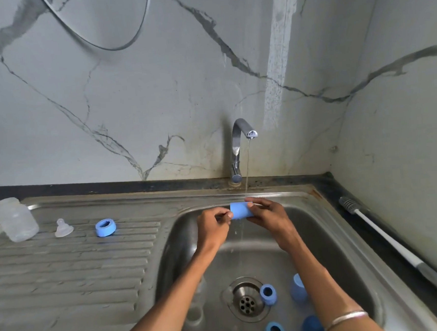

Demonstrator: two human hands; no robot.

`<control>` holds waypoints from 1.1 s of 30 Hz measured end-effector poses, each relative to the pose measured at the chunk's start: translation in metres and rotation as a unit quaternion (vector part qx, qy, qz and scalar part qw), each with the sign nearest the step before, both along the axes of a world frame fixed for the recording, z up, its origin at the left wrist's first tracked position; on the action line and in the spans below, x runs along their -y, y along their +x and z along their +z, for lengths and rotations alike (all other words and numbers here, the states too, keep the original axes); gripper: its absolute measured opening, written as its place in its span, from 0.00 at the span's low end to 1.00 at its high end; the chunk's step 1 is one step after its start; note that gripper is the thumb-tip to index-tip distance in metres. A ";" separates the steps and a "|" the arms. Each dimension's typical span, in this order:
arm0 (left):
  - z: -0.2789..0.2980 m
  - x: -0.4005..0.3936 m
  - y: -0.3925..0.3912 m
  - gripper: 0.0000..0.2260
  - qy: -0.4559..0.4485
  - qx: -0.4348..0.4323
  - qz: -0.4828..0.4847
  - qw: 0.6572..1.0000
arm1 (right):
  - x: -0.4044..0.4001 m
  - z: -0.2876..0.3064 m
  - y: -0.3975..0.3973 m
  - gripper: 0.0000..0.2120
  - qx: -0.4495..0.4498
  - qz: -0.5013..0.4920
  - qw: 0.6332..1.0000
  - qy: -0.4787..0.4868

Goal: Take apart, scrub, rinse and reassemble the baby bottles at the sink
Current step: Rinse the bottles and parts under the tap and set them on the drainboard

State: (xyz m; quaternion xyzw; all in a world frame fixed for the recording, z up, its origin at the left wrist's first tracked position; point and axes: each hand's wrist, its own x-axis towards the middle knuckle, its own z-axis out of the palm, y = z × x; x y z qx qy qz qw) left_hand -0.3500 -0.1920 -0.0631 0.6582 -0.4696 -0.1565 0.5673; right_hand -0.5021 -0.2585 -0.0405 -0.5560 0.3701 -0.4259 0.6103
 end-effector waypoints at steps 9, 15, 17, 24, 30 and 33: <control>-0.006 0.007 -0.005 0.10 -0.008 -0.056 -0.029 0.998 | 0.003 0.000 -0.003 0.12 -0.011 -0.031 0.999 0.020; -0.008 0.007 -0.006 0.07 -0.014 -0.048 -0.026 0.998 | 0.000 -0.003 -0.002 0.15 -0.083 0.001 0.996 0.027; -0.008 0.007 -0.006 0.07 -0.013 -0.055 -0.021 0.998 | 0.001 -0.005 -0.005 0.18 -0.106 0.022 0.994 0.009; -0.002 0.004 -0.012 0.12 -0.029 -0.065 -0.044 0.996 | 0.005 -0.004 -0.007 0.14 -0.074 -0.026 0.997 0.011; 0.002 0.000 -0.011 0.10 -0.029 -0.084 -0.023 0.996 | 0.006 -0.007 -0.006 0.17 -0.041 0.058 0.997 0.020; 0.002 0.001 -0.010 0.08 -0.027 -0.104 -0.008 0.994 | 0.004 -0.003 -0.006 0.19 -0.016 0.023 0.999 0.018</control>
